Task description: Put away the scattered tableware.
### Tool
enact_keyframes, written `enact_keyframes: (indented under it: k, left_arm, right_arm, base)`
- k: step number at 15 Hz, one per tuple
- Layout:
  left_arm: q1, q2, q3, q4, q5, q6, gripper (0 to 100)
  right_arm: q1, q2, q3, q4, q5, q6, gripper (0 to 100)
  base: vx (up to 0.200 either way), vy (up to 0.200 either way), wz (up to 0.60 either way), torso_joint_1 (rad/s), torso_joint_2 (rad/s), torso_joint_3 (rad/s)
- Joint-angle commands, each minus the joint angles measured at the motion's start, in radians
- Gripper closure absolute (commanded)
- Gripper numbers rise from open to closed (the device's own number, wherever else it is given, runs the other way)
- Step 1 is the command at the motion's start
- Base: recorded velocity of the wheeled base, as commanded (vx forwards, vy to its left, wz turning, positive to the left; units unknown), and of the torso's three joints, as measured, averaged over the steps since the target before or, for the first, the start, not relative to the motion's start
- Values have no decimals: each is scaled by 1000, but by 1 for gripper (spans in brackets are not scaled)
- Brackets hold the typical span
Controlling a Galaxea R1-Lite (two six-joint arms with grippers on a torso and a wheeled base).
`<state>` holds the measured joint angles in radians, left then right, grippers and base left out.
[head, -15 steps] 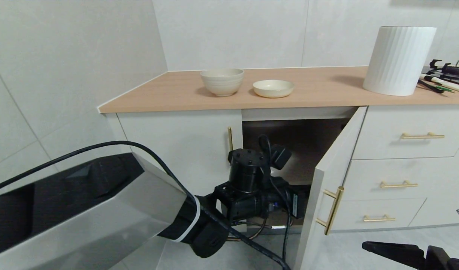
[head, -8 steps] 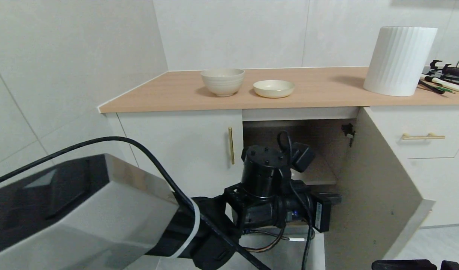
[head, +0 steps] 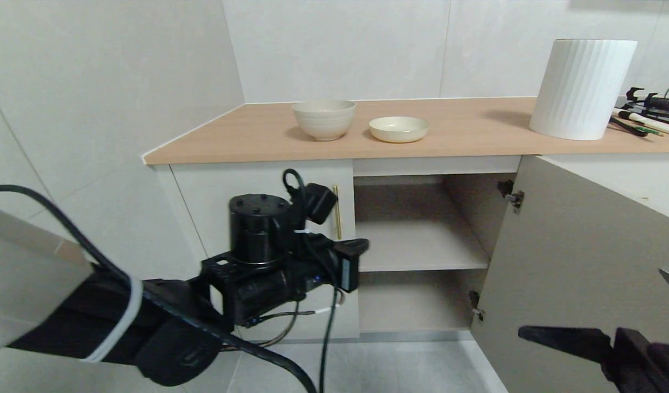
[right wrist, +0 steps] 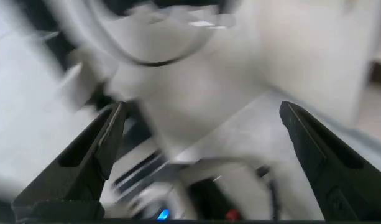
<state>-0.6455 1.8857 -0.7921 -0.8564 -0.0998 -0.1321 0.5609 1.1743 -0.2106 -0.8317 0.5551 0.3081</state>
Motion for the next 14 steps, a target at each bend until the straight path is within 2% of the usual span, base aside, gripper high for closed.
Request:
enact_keyframes:
  k: [1,2,3,4,5,6,7,9,11,12,13,14]
  left_arm:
    - [112,-217,140,20,129,51,100]
    - [162,-298,175,76,140,51,100]
    - [201,-359,185,135,140,48,100]
    - [239,-412,185,198,138,43,100]
    - [284,-471,177,267,126,17,100]
    - [299,-496,172,293,118,-11,100]
    - [325,-531,159,327,103,-52,100]
    - [366,-548,157,353,74,-58,100]
    - [369,-540,156,356,72,-58,100]
    - [371,-530,149,356,71,-58,0]
    - [376,-525,149,353,66,-63,0]
    - [380,-516,151,347,48,-86,0]
  right_arm:
    - [-6,226,-184,36,-119,-40,0]
    - [-7,268,-234,42,-198,-106,0]
    - [-25,303,-282,68,-211,-155,0]
    - [-68,331,-351,129,-210,-192,0]
    - [-79,349,-455,255,-219,-201,0]
    - [-81,355,-515,327,-228,-201,0]
    - [-81,374,-625,441,-311,-201,0]
    - [-56,412,-733,480,-471,-202,0]
    - [-42,386,-711,480,-555,-198,0]
    - [-41,374,-699,482,-563,-195,0]
    - [-41,369,-691,482,-580,-195,0]
    - [-41,354,-679,483,-607,-193,0]
  base:
    - [0,0,0,0,0,0]
    - [0,0,0,0,0,0]
    - [0,0,0,0,0,0]
    - [0,0,0,0,0,0]
    - [0,0,0,0,0,0]
    - [0,0,0,0,0,0]
    - [0,0,0,0,0,0]
    - [0,0,0,0,0,0]
    - [0,0,0,0,0,0]
    - [0,0,0,0,0,0]
    - [0,0,0,0,0,0]
    - [0,0,0,0,0,0]
